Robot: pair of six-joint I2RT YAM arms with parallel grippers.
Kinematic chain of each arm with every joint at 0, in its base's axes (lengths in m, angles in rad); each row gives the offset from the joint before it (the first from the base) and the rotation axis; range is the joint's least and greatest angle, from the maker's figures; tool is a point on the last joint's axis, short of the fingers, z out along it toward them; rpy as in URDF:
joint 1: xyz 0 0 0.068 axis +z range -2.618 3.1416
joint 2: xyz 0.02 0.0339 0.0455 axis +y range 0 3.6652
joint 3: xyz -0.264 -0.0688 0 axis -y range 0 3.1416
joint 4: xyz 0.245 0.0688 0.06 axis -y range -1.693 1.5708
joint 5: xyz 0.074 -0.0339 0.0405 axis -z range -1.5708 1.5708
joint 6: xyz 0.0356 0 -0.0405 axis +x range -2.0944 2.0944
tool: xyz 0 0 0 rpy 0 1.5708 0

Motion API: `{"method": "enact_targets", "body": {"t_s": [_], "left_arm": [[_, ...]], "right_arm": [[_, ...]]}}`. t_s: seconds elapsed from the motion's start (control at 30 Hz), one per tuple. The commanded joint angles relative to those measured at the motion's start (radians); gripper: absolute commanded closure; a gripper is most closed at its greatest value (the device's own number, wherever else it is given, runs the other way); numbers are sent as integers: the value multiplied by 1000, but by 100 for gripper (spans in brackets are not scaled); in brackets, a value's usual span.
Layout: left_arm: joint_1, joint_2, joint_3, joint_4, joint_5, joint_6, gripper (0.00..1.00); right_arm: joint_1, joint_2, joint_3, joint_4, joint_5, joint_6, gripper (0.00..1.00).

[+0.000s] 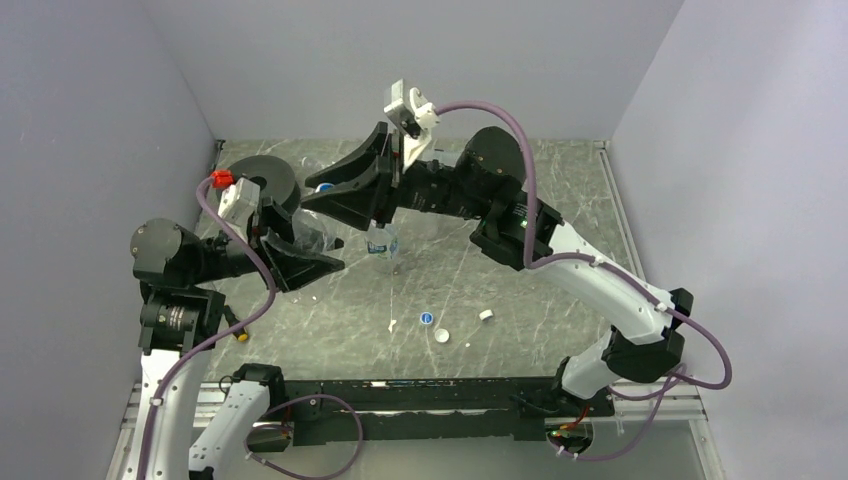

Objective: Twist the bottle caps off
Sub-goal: Unscrew the bottle cap from the plastic bottle.

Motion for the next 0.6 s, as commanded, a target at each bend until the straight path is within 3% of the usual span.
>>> {"method": "enact_targets", "body": {"t_s": [0.0, 0.13, 0.23, 0.3, 0.37, 0.4, 0.47, 0.57], "left_arm": [[5, 13, 20, 232, 109, -244, 100], [5, 14, 17, 222, 119, -235, 100], [5, 15, 23, 167, 112, -177, 100], [5, 17, 43, 46, 88, -80, 100], [5, 20, 72, -104, 33, 80, 100], [5, 19, 82, -172, -13, 160, 100], [5, 9, 87, -269, -121, 342, 100], [5, -24, 64, -326, -279, 537, 100]], "right_arm": [[-17, -57, -19, 83, -325, -56, 100], [-32, -66, -39, 110, -368, -47, 100], [-37, -67, -42, 104, -298, -45, 97], [-37, -78, -48, 96, -161, -39, 66], [-37, -93, -65, 95, 36, -15, 26], [-37, -104, -80, 103, 135, 0, 13], [-36, -120, -106, 111, 294, 47, 1], [-29, -92, -58, 0, 470, 148, 0]]}}
